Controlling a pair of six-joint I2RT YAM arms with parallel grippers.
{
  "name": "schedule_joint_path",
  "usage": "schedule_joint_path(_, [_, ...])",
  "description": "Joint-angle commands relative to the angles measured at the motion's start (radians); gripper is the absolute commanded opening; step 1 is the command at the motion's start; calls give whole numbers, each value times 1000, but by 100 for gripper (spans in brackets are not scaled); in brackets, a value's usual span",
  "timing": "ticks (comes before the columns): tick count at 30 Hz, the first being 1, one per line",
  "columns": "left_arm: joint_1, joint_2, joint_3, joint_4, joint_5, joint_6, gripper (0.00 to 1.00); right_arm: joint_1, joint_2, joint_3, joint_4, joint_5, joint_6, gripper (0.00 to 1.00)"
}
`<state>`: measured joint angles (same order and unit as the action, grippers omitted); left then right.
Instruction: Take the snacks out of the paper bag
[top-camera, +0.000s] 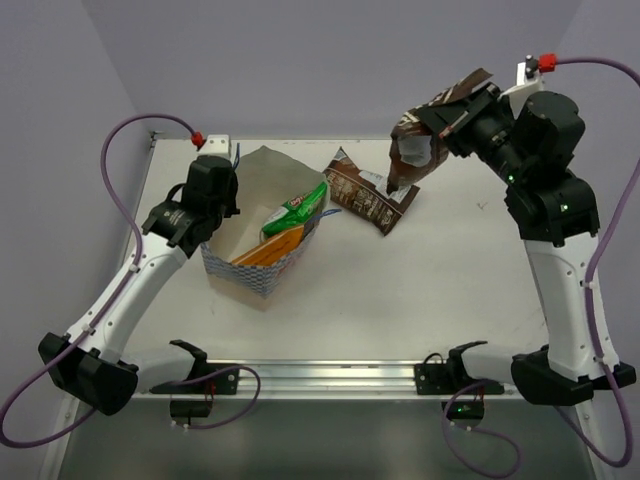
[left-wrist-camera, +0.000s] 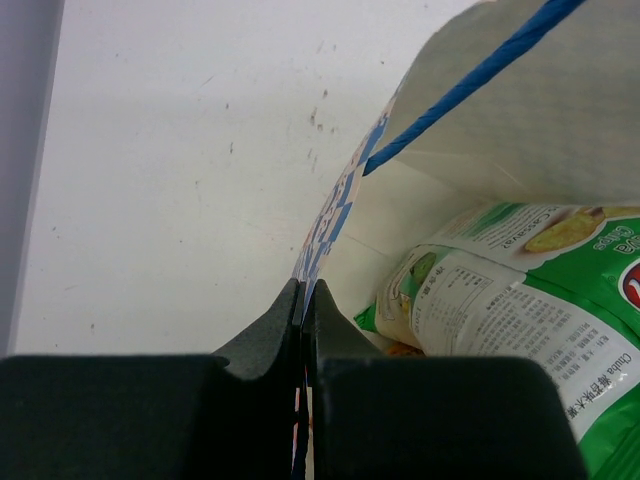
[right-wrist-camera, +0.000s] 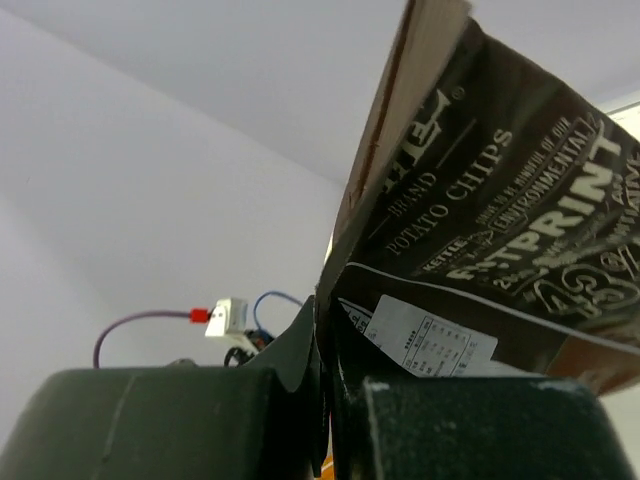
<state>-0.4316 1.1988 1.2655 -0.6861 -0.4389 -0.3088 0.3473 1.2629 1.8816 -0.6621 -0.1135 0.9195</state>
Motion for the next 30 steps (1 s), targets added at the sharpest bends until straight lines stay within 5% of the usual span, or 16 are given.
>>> schedule_joint_path(1, [13, 1, -14, 17, -26, -32, 0, -118, -11, 56, 32, -103, -31, 0])
schedule_joint_path(9, [17, -10, 9, 8, 3, -33, 0, -406, 214, 2, 42, -199, -93, 0])
schedule_joint_path(20, [19, 7, 43, -16, 31, -49, 0, -433, 877, 490, 254, -406, -145, 0])
schedule_joint_path(24, [19, 10, 51, -20, 35, -53, 0, -462, 830, 143, 551, -410, -151, 0])
schedule_joint_path(30, [19, 7, 57, -26, 43, -49, 0, -534, 724, -273, 567, -341, -140, 0])
